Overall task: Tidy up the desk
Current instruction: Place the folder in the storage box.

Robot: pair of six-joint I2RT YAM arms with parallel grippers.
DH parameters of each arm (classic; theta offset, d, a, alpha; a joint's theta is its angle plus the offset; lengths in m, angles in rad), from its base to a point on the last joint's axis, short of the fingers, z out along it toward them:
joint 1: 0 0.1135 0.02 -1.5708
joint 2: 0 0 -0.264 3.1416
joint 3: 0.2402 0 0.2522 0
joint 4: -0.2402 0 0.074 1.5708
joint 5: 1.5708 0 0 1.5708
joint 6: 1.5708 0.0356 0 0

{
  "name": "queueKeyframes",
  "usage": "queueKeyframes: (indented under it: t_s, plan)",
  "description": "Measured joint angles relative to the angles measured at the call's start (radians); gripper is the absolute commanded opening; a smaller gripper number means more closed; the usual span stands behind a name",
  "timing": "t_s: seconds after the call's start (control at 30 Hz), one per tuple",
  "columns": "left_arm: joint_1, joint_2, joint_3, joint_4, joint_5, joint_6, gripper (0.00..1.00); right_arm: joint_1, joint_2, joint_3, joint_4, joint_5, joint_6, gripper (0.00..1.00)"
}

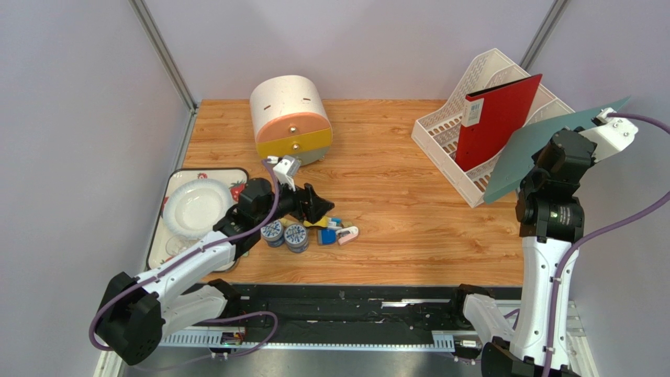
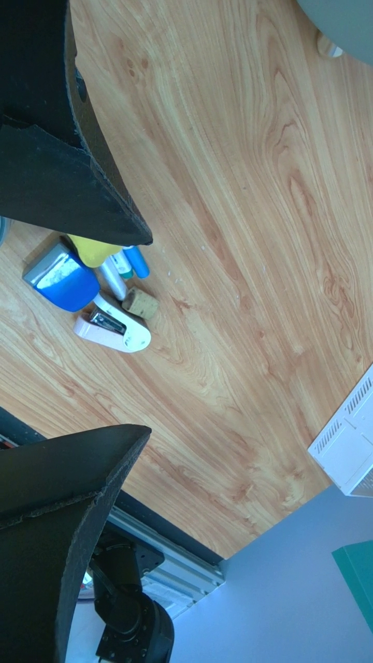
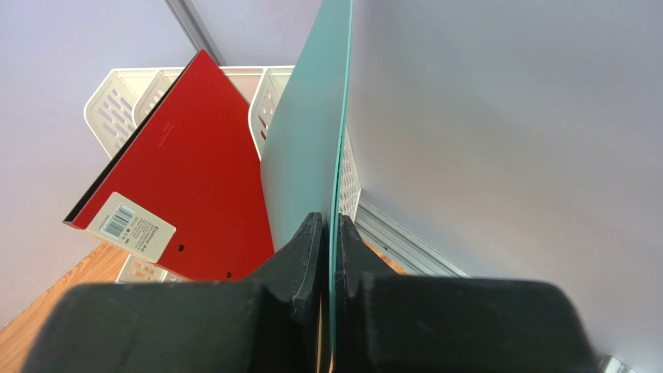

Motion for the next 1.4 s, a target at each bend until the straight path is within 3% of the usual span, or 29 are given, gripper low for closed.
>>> queueKeyframes:
  t_s: [0.2,0.57,0.87,1.0,1.13,1.4]
  plan:
    - [0.0,0.017,0.0,0.015,0.018,-0.005,0.92,-0.012,-0.063,-0.042,-0.007,-0.056,0.0,0.0]
    - [0.0,0.009,0.0,0.055,0.026,-0.041,0.96,-0.033,-0.124,0.018,-0.171,-0.413,0.071,0.0]
    - [0.0,-0.039,-0.039,0.189,0.042,-0.137,0.97,-0.034,-0.326,0.07,-0.299,-0.676,0.153,0.0]
    - [0.0,-0.035,-0.075,0.3,0.069,-0.221,0.97,-0.036,-0.38,0.041,-0.249,-0.889,0.23,0.0]
    - [0.0,0.005,-0.092,0.446,0.103,-0.305,0.97,-0.036,-0.396,-0.119,-0.112,-1.085,0.351,0.0]
    - [-0.027,0.095,-0.153,0.744,0.099,-0.436,0.97,-0.036,-0.385,-0.331,0.08,-1.266,0.538,0.0]
